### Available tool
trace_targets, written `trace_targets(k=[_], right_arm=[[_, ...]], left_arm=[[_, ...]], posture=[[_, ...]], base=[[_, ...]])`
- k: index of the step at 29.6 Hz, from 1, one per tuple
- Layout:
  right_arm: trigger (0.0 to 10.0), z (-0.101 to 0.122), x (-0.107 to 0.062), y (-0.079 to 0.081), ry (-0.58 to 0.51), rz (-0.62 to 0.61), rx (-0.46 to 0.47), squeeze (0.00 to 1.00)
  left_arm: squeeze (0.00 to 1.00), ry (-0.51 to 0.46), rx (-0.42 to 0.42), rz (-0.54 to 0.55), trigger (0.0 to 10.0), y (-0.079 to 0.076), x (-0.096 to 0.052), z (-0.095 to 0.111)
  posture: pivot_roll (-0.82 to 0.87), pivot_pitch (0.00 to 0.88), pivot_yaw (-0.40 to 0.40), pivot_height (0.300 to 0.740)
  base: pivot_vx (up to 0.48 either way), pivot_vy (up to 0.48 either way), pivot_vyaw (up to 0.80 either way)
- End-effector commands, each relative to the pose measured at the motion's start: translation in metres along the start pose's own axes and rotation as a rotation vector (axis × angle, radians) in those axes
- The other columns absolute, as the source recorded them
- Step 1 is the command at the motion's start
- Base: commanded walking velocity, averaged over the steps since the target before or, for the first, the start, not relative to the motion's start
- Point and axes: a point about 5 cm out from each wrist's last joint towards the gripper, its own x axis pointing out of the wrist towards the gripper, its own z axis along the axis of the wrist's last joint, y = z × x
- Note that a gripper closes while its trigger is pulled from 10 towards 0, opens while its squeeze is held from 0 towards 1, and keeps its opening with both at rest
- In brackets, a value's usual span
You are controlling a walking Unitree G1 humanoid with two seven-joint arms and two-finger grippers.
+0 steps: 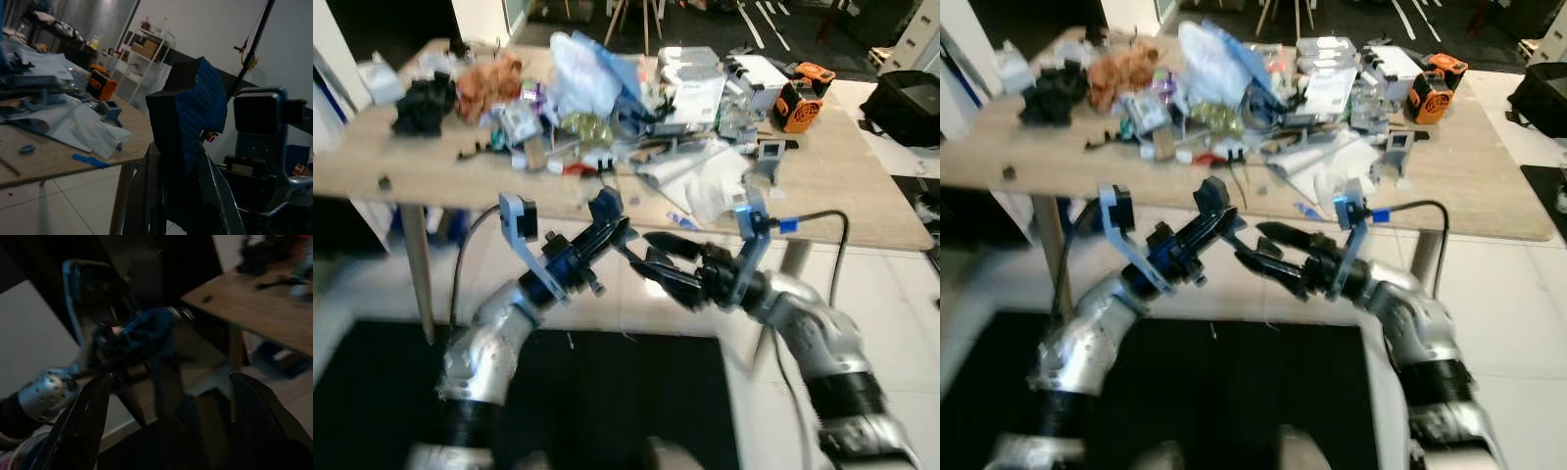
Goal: Picking trash to rubbish bin
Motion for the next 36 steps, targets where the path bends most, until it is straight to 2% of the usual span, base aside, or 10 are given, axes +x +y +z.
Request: trace_targets(k=[1,36], right_arm=[[10.0,0.0015,-0.0002,0.0001,0.003,-0.002,-0.004,0.00],[10.0,0.0005,-0.0002,-0.0014,0.009,-0.008,-0.002,0.00]], left_arm=[[0.00,0.011,0.009,-0.010,10.0,-0.0016,0.0005,-0.0019],[0.00,0.015,0.020,-0.018,10.0,-0.0031,0.0020,-0.0019]], posture=[[-0.04,0.000,-0.047,0.740],[-0.05,0.000,-0.049,0.740]], base=[[-0.311,0.000,0.00],[-0.318,0.000,0.00]])
